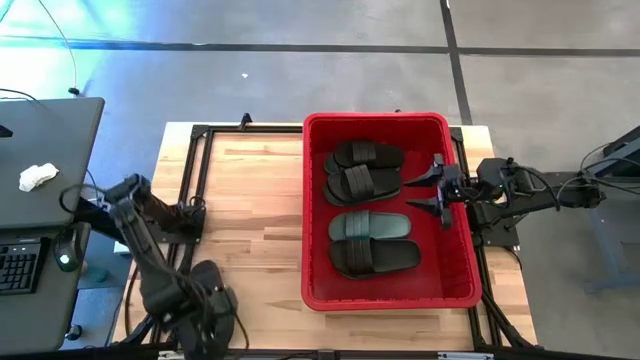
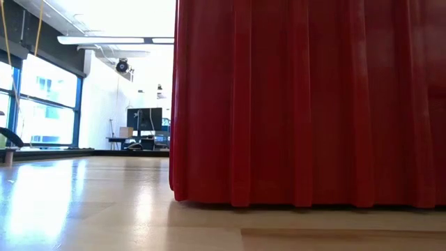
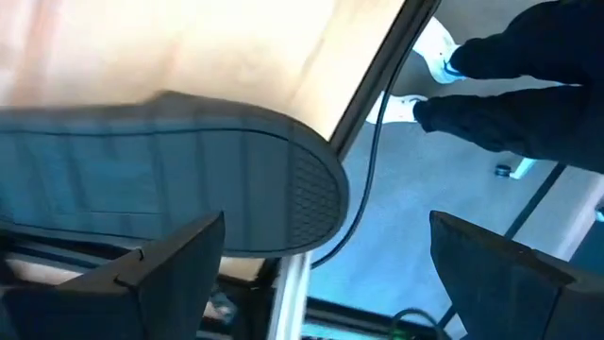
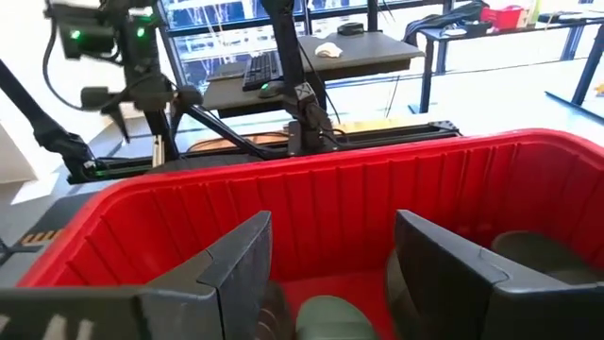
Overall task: Pick and place slides into bin
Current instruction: Put the black slide into the red container
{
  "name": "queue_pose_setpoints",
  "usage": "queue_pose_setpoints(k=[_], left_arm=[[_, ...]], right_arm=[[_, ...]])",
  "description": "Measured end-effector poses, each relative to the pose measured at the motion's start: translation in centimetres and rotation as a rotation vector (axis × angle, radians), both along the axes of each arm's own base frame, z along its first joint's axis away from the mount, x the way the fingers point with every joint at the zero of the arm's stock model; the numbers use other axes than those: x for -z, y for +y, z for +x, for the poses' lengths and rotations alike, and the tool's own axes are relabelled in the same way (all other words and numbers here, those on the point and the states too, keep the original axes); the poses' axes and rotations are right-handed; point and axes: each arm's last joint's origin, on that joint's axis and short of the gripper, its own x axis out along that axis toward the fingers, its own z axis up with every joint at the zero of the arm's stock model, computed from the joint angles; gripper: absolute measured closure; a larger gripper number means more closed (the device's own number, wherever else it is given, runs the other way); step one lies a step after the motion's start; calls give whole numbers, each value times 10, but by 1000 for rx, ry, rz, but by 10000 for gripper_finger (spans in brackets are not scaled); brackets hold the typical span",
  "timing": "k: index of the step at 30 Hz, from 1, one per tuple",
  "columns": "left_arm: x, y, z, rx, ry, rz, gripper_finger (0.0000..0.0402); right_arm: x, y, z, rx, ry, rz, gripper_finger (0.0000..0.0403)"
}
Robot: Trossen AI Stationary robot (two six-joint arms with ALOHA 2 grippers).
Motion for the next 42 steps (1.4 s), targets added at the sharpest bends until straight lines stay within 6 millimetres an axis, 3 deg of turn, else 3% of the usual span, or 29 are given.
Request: queue_pose_setpoints(k=[8, 15, 32, 37, 42], left_arm=[[45, -39, 21, 0, 0, -29, 48], [74, -41, 25, -101, 230, -1, 48], [77, -32, 15, -235, 381, 104, 48], [76, -34, 6, -149, 430, 115, 48], [75, -49, -10, -26, 485, 46, 48]], right_arm=[[0, 0, 0, -3, 1, -20, 190], [0, 0, 0, -3, 3, -17, 190], [0, 0, 0, -4, 5, -10, 190], [0, 0, 0, -4, 5, -10, 190], [0, 0, 0, -4, 5, -10, 190]])
